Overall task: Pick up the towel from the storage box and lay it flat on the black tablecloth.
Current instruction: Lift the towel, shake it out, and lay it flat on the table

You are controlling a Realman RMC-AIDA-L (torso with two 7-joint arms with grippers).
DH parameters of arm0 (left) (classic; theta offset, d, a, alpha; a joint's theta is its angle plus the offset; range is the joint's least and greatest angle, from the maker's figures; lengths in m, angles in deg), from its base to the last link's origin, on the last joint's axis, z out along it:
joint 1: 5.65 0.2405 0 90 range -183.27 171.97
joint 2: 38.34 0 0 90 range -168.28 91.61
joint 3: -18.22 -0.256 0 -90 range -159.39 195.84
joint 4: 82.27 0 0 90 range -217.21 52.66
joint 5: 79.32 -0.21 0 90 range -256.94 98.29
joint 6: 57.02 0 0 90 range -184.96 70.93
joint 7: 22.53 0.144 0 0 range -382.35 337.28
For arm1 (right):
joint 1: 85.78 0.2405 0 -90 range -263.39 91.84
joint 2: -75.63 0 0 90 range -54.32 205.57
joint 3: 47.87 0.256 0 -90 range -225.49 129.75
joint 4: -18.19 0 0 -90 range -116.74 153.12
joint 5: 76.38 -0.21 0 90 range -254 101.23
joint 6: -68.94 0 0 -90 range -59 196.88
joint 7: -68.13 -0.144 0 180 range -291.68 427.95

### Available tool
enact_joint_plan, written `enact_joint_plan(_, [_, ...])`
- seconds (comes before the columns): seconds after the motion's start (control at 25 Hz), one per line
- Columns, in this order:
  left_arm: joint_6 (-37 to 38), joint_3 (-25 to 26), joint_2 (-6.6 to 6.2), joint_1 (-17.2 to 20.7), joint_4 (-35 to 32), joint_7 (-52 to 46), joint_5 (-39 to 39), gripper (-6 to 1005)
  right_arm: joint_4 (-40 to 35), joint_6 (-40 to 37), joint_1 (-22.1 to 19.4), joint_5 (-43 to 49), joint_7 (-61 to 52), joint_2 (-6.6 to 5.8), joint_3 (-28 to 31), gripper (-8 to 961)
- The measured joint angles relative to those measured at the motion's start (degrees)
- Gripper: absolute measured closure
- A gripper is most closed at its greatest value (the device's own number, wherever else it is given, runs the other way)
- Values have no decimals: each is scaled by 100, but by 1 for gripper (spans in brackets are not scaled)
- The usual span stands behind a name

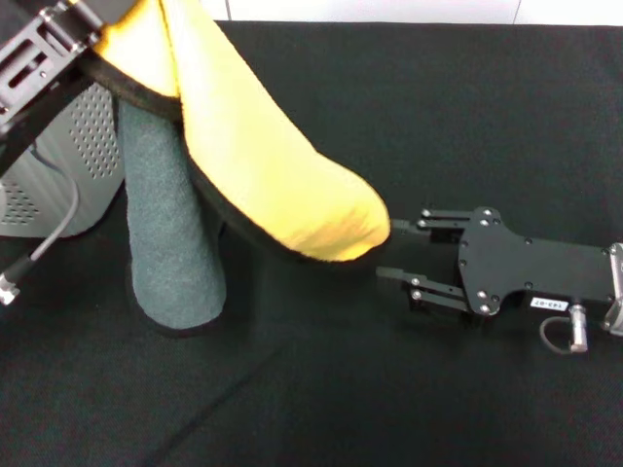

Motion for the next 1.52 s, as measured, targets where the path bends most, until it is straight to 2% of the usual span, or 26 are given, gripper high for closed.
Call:
enact_joint_plan(0.32, [-15, 0, 15, -6, 46, 1, 236, 977, -143, 139, -451, -43, 1562, 47, -45, 488])
enact_joint_plan(0.44, [-24, 79, 54, -7, 72, 14, 352, 977, -155, 347, -510, -374, 2248, 52, -363, 487])
enact_joint_plan(0.56, [-32, 246, 92, 8, 101, 10, 356, 977, -173, 584, -619, -1091, 3152, 52, -847, 487])
enact_joint_plan(0.84, [-36, 278, 102, 17, 123, 14, 341, 977, -527, 838, -1103, -3849, 6999, 53, -2732, 488])
enact_joint_plan(1.0, [-36, 281, 102, 2, 135, 62, 280, 977, -532, 975, -1065, -5667, 9058, 54, -4067, 491])
enact_joint_plan(1.08, [-36, 281, 101, -6, 147, 89, 262, 977, -499, 1059, -975, -6219, 9634, 53, -4535, 493])
enact_joint_plan(1.24, [-36, 281, 98, -10, 154, 115, 244, 977, -485, 1216, -882, -6677, 10132, 53, -5006, 496])
enact_joint_plan(1.52, [-36, 281, 105, -5, 154, 98, 214, 977, -525, 1266, -883, -6728, 10315, 53, -5162, 496])
